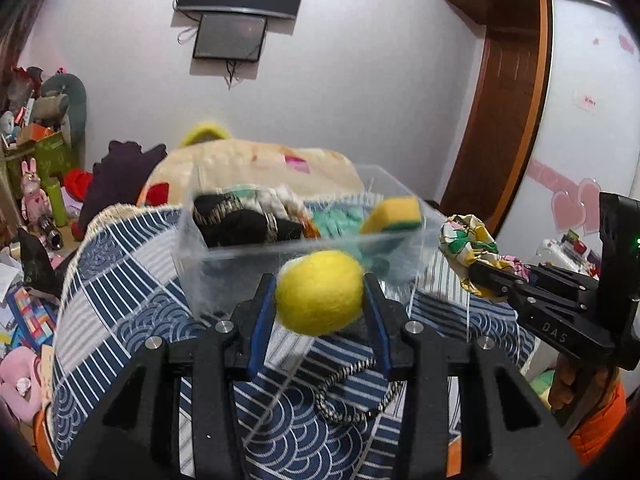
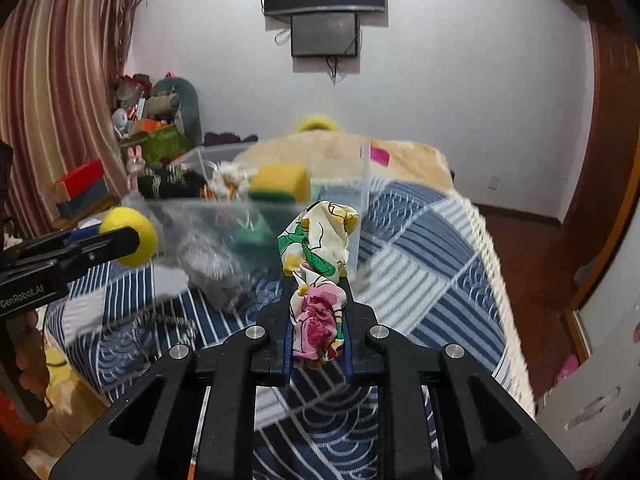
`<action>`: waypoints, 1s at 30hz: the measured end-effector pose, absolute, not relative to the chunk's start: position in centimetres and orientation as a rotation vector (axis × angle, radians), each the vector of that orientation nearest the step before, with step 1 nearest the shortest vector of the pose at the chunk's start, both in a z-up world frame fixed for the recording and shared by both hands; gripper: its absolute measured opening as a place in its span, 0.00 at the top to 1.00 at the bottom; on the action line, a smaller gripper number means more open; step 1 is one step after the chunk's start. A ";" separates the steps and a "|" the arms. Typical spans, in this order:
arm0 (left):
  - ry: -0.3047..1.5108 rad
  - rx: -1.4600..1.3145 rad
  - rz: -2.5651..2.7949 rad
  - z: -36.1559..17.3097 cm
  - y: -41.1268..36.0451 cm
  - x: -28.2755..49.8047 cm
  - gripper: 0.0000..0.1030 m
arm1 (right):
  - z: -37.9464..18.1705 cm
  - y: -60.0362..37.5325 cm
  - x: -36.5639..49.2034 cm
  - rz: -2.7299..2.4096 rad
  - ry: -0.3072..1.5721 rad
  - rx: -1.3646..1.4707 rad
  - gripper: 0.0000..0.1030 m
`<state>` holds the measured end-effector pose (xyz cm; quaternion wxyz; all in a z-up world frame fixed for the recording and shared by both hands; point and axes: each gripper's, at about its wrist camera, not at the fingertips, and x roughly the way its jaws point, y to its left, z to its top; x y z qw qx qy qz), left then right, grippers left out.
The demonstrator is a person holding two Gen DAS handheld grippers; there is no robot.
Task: Organize soft objects
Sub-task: 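Drop the floral cloth into the box with the right tool while the left tool drops the ball in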
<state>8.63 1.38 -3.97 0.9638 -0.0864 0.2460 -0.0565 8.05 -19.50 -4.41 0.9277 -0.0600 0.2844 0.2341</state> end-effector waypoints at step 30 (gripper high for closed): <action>0.475 -0.115 -0.039 -2.1 0.8 17.8 0.59 | -3.8 -14.9 16.4 0.487 0.611 -0.111 0.84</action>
